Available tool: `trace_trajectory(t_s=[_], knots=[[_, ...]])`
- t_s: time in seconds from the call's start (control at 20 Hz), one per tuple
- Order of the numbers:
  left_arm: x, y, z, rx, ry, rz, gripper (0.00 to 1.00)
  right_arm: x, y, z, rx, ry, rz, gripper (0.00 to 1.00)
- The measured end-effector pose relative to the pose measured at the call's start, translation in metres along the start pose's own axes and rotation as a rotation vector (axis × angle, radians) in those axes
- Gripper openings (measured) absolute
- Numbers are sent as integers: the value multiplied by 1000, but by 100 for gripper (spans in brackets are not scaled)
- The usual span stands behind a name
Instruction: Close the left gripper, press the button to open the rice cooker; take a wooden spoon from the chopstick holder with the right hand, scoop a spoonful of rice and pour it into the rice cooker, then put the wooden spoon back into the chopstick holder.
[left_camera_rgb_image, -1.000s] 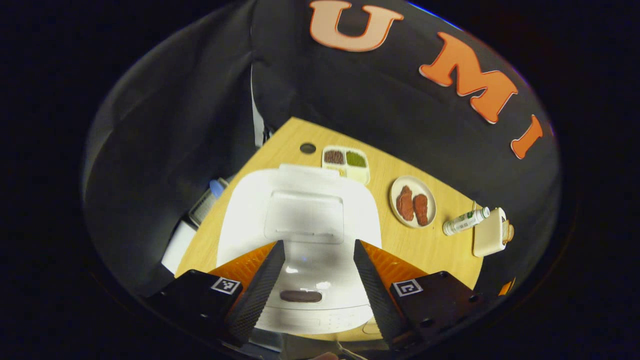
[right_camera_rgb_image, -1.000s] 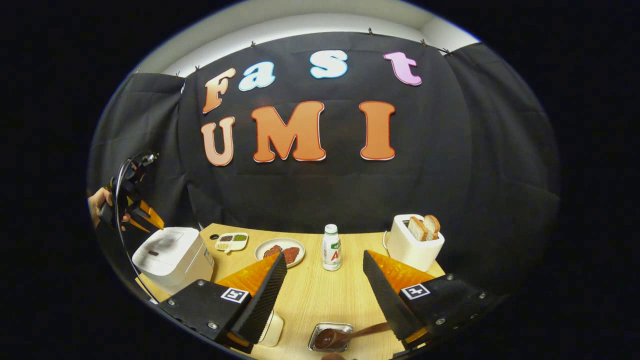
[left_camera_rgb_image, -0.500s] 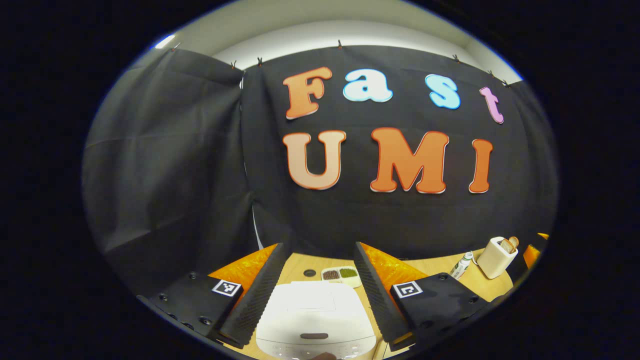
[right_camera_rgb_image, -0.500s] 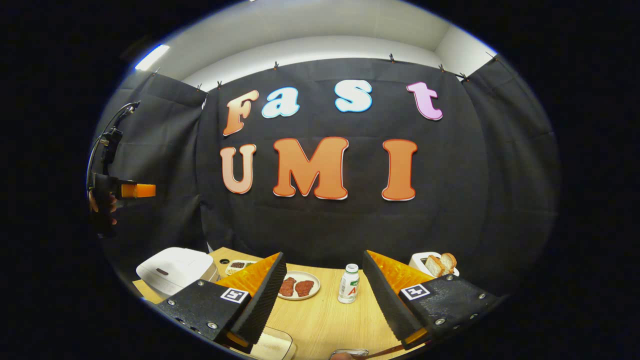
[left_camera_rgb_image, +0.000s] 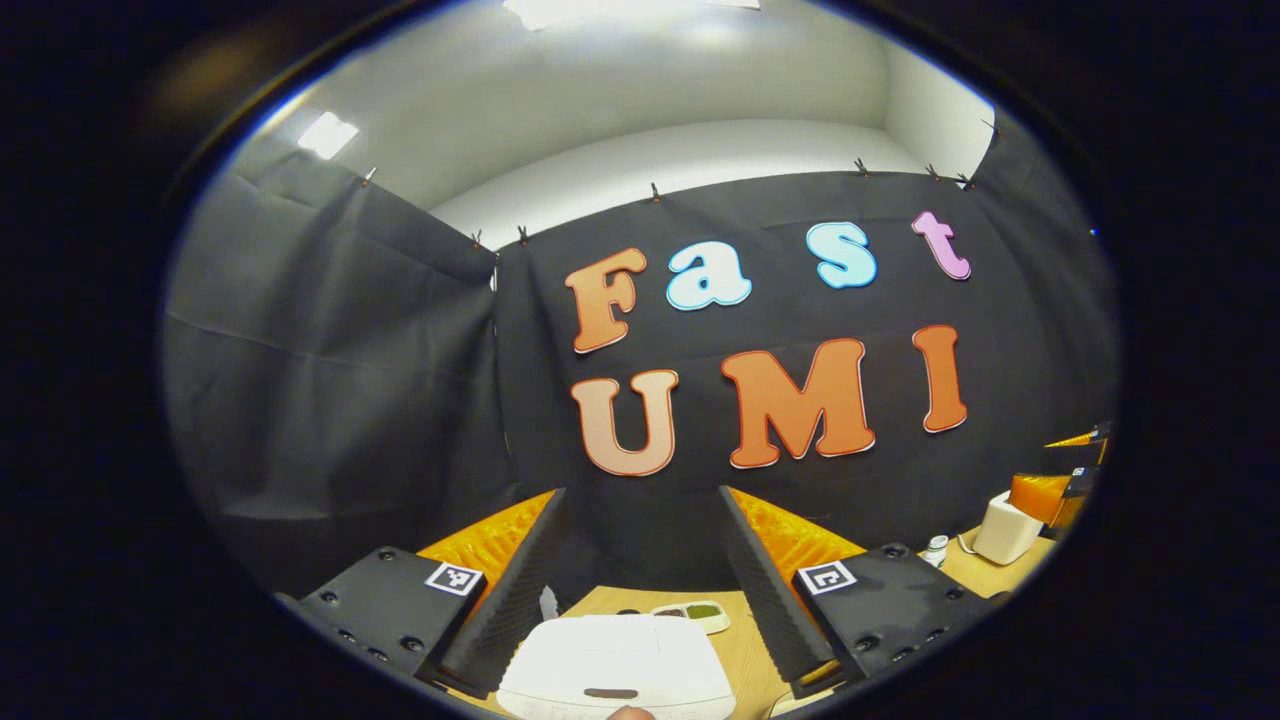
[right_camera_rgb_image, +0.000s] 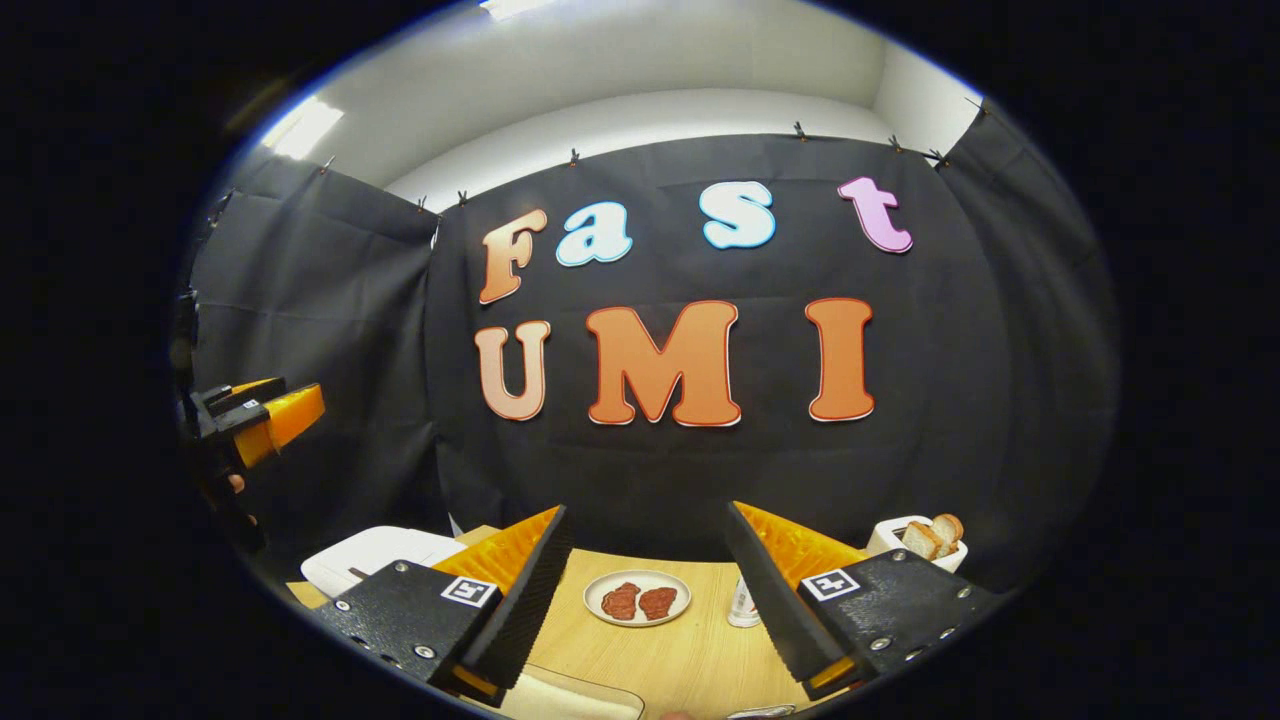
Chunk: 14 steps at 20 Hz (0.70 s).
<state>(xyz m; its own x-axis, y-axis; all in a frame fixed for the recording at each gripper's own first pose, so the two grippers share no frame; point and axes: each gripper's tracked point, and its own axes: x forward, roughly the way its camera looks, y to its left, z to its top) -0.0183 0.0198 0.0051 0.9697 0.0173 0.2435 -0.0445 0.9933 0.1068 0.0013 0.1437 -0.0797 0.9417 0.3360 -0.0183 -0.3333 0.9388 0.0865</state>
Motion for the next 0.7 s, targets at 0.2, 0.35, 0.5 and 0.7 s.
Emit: trace_trajectory(t_s=[0.2, 0.35, 0.5, 0.7], knots=[[-9, -15, -22, -19, 63, -53, 99, 0, 3, -11, -6, 21, -3, 95], [-10, -19, -22, -39, 70, -75, 99, 0, 2, -14, 3, 22, -24, 95], [-13, -28, -34, -49, 112, -97, 99, 0, 2, -15, 2, 20, -35, 95], [-15, -33, -41, -51, 138, -117, 99, -2, 6, -18, -13, 23, -25, 95]])
